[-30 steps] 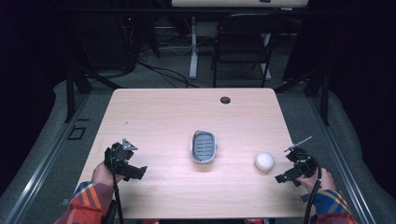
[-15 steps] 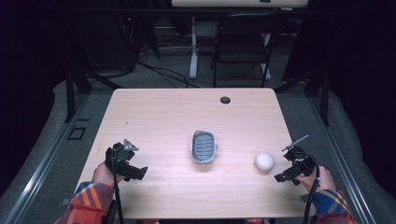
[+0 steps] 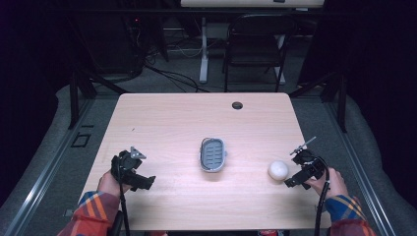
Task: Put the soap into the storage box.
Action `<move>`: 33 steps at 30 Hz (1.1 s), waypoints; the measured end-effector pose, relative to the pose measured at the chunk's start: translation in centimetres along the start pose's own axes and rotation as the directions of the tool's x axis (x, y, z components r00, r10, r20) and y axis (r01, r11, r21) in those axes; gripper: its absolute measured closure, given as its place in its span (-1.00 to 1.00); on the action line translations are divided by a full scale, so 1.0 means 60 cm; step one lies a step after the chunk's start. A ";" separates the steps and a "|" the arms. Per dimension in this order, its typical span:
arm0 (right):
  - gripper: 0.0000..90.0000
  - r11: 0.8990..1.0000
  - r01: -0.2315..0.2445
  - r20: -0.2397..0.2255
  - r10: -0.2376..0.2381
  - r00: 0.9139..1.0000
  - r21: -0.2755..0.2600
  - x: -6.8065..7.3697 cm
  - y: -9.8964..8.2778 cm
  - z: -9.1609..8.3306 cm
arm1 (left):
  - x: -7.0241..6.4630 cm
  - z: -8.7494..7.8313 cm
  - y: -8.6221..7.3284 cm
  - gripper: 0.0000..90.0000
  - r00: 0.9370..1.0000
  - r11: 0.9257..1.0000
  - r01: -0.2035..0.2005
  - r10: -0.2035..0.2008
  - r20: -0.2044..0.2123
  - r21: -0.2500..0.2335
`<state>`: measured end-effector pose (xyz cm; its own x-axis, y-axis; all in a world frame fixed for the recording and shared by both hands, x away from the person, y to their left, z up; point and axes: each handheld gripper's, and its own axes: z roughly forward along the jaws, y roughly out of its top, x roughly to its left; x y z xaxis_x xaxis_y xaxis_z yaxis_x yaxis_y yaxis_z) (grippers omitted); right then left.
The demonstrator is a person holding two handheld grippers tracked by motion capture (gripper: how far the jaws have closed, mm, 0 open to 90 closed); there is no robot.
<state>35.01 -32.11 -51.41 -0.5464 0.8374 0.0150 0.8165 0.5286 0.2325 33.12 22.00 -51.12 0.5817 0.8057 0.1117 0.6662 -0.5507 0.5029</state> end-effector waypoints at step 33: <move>-1.00 0.985 0.115 -0.020 -0.114 0.993 0.125 0.032 0.093 0.033 | -0.002 0.001 0.002 -1.00 0.999 1.000 -0.019 0.020 0.026 -0.008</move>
<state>38.88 -27.25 -52.03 -0.6393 0.7689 0.0082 0.7649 0.6348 0.1088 33.16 21.84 -51.14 0.6066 0.7888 0.0989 0.6511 -0.5643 0.5075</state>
